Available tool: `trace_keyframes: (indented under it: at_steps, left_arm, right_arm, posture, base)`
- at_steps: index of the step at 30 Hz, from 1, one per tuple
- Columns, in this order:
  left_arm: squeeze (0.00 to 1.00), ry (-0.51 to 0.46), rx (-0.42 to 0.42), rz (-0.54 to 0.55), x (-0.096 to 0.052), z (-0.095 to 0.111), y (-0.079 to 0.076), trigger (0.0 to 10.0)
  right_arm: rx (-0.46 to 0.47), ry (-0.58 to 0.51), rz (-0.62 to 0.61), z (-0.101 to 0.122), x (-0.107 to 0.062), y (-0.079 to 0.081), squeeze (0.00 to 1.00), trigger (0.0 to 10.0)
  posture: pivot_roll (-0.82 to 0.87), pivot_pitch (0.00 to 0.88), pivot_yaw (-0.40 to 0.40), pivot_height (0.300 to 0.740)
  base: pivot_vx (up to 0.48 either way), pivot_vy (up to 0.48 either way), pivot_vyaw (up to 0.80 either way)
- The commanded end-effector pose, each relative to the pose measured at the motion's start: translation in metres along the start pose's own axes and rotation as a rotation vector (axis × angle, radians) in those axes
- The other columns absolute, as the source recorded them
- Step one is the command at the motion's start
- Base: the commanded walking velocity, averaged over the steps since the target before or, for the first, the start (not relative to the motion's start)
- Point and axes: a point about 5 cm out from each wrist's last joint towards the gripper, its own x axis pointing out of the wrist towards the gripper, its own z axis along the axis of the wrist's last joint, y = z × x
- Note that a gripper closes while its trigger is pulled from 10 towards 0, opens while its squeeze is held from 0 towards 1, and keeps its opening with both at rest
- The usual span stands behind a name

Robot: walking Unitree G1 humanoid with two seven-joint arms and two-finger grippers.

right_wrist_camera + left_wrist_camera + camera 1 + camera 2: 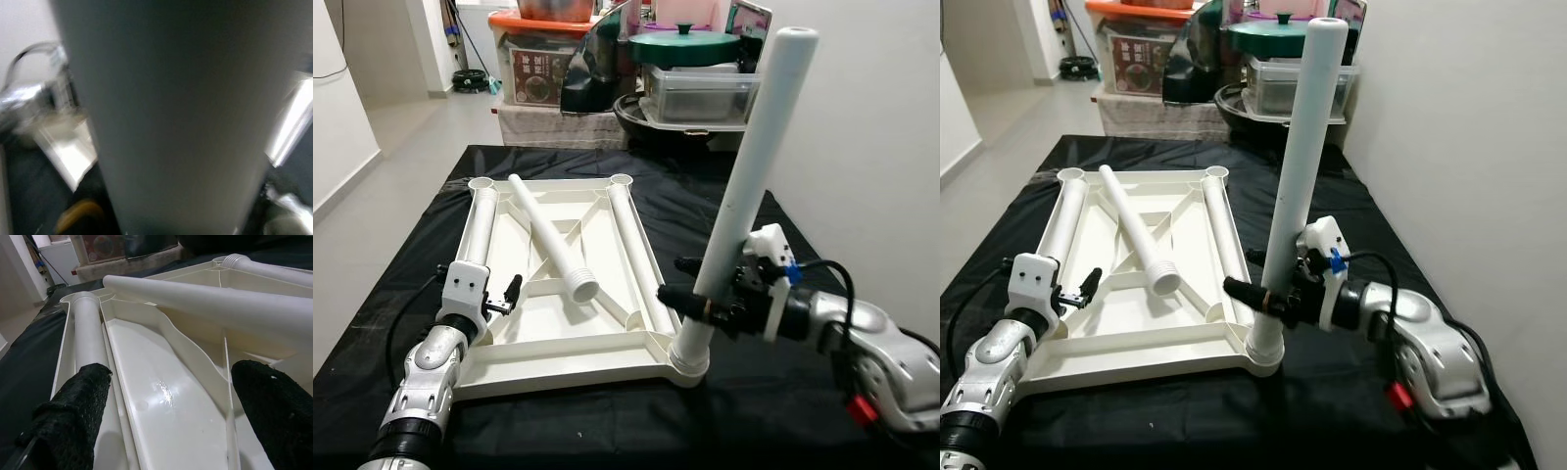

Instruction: Building children table

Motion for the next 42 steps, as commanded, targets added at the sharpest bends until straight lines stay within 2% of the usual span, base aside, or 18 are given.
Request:
trace_keyframes:
  at_steps: [1, 4, 11, 18, 19, 21, 22, 23, 24, 26, 27, 28, 29, 33, 39, 40, 41, 42]
  left_arm:
    - [0.00, 0.002, -0.004, 0.000, 0.000, 0.000, -0.001, 10.0]
    - [0.00, 0.002, -0.004, 0.001, -0.001, -0.001, -0.001, 10.0]
    - [0.00, 0.004, 0.002, 0.001, -0.003, -0.002, 0.002, 10.0]
    - [0.00, 0.004, 0.005, -0.001, -0.003, -0.001, 0.002, 10.0]
    - [0.00, 0.006, 0.004, -0.006, -0.002, -0.002, 0.000, 10.0]
    - [0.00, 0.007, 0.004, -0.010, -0.001, -0.002, -0.001, 10.0]
    - [0.00, 0.008, 0.003, -0.014, -0.001, -0.002, -0.002, 10.0]
    - [0.00, 0.008, 0.003, -0.014, -0.001, -0.002, -0.002, 10.0]
    - [0.00, 0.007, 0.002, -0.016, 0.000, -0.002, -0.003, 10.0]
    - [0.00, 0.007, 0.002, -0.016, 0.000, -0.001, -0.003, 10.0]
    - [0.00, 0.006, 0.002, -0.016, 0.001, -0.001, -0.002, 10.0]
    - [0.00, 0.006, 0.002, -0.016, 0.001, -0.001, -0.002, 10.0]
    - [0.00, 0.006, 0.001, -0.016, 0.001, -0.001, -0.002, 10.0]
    - [0.00, 0.005, -0.001, -0.013, -0.001, -0.001, -0.002, 10.0]
    - [0.00, 0.006, -0.004, -0.007, -0.003, -0.003, -0.001, 10.0]
    - [0.00, 0.006, -0.006, -0.005, -0.003, -0.003, -0.001, 10.0]
    - [0.00, 0.006, -0.006, -0.005, -0.003, -0.003, -0.001, 10.0]
    - [0.00, 0.005, -0.007, -0.005, -0.003, -0.003, -0.001, 10.0]
  right_arm:
    - [0.007, 0.035, -0.103, -0.007, 0.004, -0.009, 0.00, 0.0]
    - [0.101, 0.019, -0.393, -0.021, 0.014, -0.023, 0.00, 0.0]
    - [0.225, 0.028, -0.621, -0.049, 0.018, -0.003, 0.00, 0.0]
    - [0.313, -0.003, -0.794, -0.050, 0.019, 0.014, 0.00, 0.0]
    - [0.296, -0.038, -0.734, -0.039, 0.029, 0.023, 0.00, 10.0]
    - [0.276, -0.062, -0.676, -0.032, 0.037, 0.029, 0.00, 10.0]
    - [0.249, -0.101, -0.650, -0.024, 0.038, 0.028, 0.37, 10.0]
    - [0.249, -0.101, -0.650, -0.024, 0.038, 0.028, 0.37, 10.0]
    - [0.226, -0.128, -0.618, -0.018, 0.037, 0.022, 1.00, 10.0]
    - [0.213, -0.145, -0.582, -0.013, 0.036, 0.016, 1.00, 10.0]
    - [0.210, -0.166, -0.498, -0.009, 0.034, 0.012, 0.51, 10.0]
    - [0.210, -0.166, -0.498, -0.009, 0.034, 0.012, 0.51, 10.0]
    - [0.194, -0.165, -0.387, -0.006, 0.030, 0.010, 0.00, 10.0]
    - [0.109, -0.118, -0.126, -0.005, 0.008, 0.008, 0.00, 10.0]
    - [0.060, -0.023, -0.027, -0.013, -0.007, 0.000, 0.00, 10.0]
    - [0.056, 0.005, -0.015, -0.017, -0.009, -0.003, 0.00, 3.5]
    - [0.056, 0.005, -0.015, -0.017, -0.009, -0.003, 0.00, 3.5]
    - [0.070, 0.030, -0.070, -0.022, -0.008, -0.010, 0.00, 0.0]
  posture:
    - [0.05, 0.000, -0.090, 0.740]
    - [0.06, 0.000, -0.092, 0.740]
    - [0.06, 0.000, -0.090, 0.740]
    - [0.05, 0.000, -0.083, 0.740]
    - [0.04, 0.000, -0.074, 0.740]
    - [0.04, 0.000, -0.074, 0.740]
    - [0.04, 0.000, -0.074, 0.740]
    - [0.04, 0.000, -0.074, 0.740]
    - [0.04, 0.000, -0.074, 0.740]
    - [0.04, 0.000, -0.074, 0.740]
    - [0.04, 0.000, -0.077, 0.740]
    - [0.04, 0.000, -0.077, 0.740]
    - [0.04, 0.000, -0.079, 0.740]
    - [0.04, 0.000, -0.088, 0.740]
    - [0.05, 0.000, -0.093, 0.740]
    - [0.05, 0.000, -0.095, 0.740]
    - [0.05, 0.000, -0.095, 0.740]
    - [0.05, 0.000, -0.095, 0.740]
  base:
    - [0.000, 0.000, 0.00]
    - [0.000, 0.000, 0.00]
    - [0.000, 0.000, 0.00]
    - [0.000, 0.000, 0.00]
    - [0.000, 0.000, 0.00]
    - [0.000, 0.000, 0.00]
    - [0.000, 0.000, 0.00]
    - [0.000, 0.000, 0.00]
    - [0.000, 0.000, 0.00]
    - [0.000, 0.000, 0.00]
    - [0.000, 0.000, 0.00]
    - [0.000, 0.000, 0.00]
    - [0.000, 0.000, 0.00]
    - [0.000, 0.000, 0.00]
    - [0.000, 0.000, 0.00]
    - [0.000, 0.000, 0.00]
    - [0.000, 0.000, 0.00]
    - [0.000, 0.000, 0.00]
